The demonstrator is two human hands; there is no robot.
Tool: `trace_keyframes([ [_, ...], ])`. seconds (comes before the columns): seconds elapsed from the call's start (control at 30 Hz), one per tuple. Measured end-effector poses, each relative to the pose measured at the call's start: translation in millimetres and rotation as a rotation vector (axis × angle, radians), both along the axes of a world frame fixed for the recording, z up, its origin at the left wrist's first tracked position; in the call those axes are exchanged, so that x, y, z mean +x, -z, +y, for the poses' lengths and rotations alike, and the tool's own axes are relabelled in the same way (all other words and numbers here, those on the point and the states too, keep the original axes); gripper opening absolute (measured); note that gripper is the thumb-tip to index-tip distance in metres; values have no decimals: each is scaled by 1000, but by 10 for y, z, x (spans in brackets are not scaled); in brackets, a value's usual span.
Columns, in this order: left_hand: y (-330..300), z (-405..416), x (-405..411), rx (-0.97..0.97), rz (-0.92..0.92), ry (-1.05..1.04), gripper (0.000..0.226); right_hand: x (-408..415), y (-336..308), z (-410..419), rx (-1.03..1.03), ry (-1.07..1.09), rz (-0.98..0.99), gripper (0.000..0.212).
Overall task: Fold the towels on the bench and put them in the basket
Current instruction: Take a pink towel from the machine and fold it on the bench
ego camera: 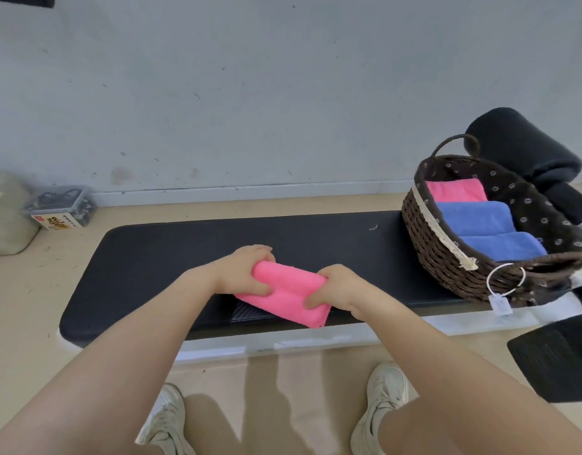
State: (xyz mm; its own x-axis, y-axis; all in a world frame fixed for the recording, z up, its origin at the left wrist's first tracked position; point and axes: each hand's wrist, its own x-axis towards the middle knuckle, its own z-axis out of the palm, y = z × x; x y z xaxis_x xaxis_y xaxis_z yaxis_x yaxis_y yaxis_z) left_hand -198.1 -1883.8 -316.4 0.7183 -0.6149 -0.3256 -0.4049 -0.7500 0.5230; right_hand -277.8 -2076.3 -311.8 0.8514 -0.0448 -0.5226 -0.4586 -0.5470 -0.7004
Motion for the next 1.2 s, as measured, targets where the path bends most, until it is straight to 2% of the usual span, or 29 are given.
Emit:
trace_keyframes([
  [0.2,46,-387,-450,-293,87,-197,34,-164,-272,-566,104,98,-104,32],
  [0.3,-147,-740,-498,-534,95,-344,41,-178,-480,-860,223,192,-239,35],
  [0.4,-426,-1175,-411,-905,255,-573,51,-172,-724,-1213,441,325,-358,37],
  [0.47,-555,-1504,-352,-1033,377,-616,54,-160,-859,-1497,553,409,-413,36],
  [0.53,-638,-1848,-335,-1082,505,-577,51,-140,-926,-1820,546,533,-443,40],
  [0.6,-687,-2195,-319,-1051,547,-522,48,-86,-906,-2171,492,655,-453,46],
  [0.67,-717,-2519,-280,-946,447,-456,48,-7,-854,-2469,418,705,-446,39],
  [0.73,-706,-2807,-175,-770,181,-339,48,109,-795,-2718,315,745,-428,34],
  [0.83,-702,-3180,28,-392,-286,-174,44,294,-742,-3038,203,755,-389,29],
  [0.9,-658,-3410,174,-176,-485,-114,43,404,-677,-3251,189,709,-349,28],
  [1.03,-479,-3676,403,126,-561,-35,42,615,-515,-3450,35,568,-291,21],
  [1.13,-406,-3665,501,296,-586,-6,48,743,-372,-3446,-294,436,-289,36],
  [1.2,-392,-3629,485,288,-745,22,48,742,-300,-3378,-560,323,-337,43],
])
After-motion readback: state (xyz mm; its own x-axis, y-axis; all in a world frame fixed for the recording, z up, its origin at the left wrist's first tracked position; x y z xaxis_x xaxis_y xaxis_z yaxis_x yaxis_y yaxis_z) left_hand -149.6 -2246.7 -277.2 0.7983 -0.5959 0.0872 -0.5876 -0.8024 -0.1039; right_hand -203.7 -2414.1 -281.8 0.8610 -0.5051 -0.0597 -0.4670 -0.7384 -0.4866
